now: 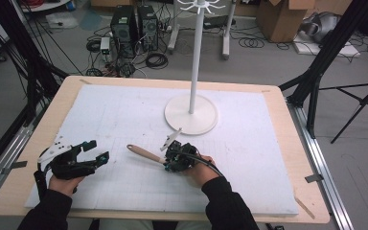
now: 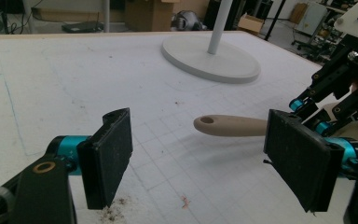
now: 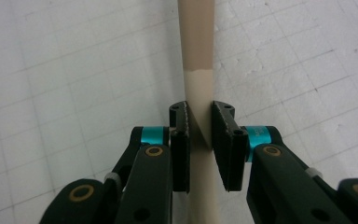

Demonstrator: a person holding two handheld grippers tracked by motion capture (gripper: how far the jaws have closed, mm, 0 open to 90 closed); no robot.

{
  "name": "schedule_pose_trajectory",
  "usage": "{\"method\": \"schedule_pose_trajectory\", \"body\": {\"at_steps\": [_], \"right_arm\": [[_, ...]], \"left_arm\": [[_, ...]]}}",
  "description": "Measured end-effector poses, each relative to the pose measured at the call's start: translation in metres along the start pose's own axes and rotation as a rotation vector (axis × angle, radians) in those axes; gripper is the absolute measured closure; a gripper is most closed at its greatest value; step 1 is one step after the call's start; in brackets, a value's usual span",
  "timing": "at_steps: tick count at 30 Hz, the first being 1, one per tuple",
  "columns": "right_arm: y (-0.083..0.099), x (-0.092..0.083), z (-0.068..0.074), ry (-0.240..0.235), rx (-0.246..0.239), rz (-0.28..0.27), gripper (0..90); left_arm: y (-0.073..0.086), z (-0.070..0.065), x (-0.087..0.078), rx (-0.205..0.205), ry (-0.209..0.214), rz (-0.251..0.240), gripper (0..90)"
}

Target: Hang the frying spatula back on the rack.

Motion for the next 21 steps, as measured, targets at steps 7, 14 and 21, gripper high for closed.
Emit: {"method": "schedule_pose_trajectory", "body": {"at_steps": [7,14,21], "right_arm": [[0.001,-0.011,-0.003,0.007,0.029,-0.055,78.2],[-0.003,-0.016,-0.001,0.009,0.030,-0.103,78.0],[-0.005,-0.020,0.001,0.012,0.032,-0.140,78.0]], "left_arm": [[0.000,-0.007,0.006,-0.036,0.010,-0.004,25.2],[0.002,-0.014,0.018,-0.071,0.004,0.019,27.5],[0.012,-0.030,0.052,-0.159,0.020,0.089,30.4]]}}
Point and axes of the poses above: each handheld gripper's, and its own axes: x roughly forward along the jaws, y roughly out of its underside, z roughly to its left, the point moved 4 cm from there along x, roughly forward along the jaws, and after that the axes turned 11 degrees about -z, right-handed, at the moved point
